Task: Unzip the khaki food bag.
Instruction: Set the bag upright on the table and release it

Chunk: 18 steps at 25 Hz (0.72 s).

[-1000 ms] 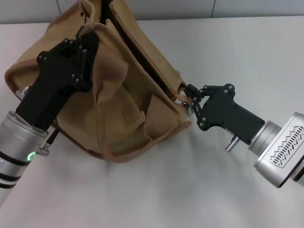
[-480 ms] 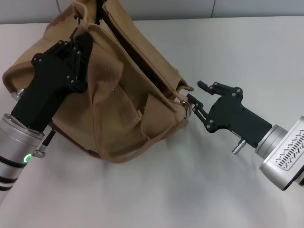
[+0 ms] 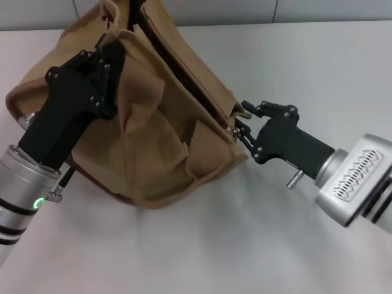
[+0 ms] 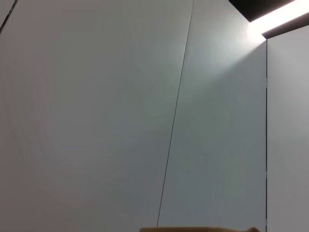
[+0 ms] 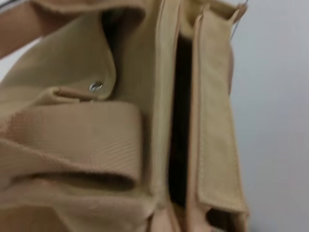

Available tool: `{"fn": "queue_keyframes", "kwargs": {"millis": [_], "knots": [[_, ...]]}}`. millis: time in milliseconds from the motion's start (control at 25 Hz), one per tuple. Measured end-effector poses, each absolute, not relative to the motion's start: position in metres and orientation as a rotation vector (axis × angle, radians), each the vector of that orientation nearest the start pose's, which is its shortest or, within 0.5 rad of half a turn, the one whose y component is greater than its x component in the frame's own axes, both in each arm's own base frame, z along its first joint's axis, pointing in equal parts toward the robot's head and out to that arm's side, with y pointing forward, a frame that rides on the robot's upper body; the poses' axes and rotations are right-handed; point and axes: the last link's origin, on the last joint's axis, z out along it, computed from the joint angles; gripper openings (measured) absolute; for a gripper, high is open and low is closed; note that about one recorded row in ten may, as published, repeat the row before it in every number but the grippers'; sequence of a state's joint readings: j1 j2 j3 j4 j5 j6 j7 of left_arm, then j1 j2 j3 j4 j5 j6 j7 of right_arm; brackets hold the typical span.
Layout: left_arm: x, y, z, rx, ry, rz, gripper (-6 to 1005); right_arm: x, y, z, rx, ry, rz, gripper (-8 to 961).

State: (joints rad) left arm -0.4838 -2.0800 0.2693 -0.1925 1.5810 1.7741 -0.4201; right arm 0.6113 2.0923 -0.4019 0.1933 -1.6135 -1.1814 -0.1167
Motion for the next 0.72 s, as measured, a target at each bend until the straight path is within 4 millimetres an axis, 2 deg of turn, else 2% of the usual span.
{"fn": "queue_keyframes", "kwargs": {"millis": [480,720], "knots": [[-0.248,0.27,-0.033,-1.862,-0.37,-1.401,66,0.263,0.31,-0.104,-2.231,-0.03,0.562,58],[-0.25,0.269,-0.038,-1.892,-0.391,-1.373,67,0.254,0.322,-0.081,-2.075,0.102,0.735,57]]}}
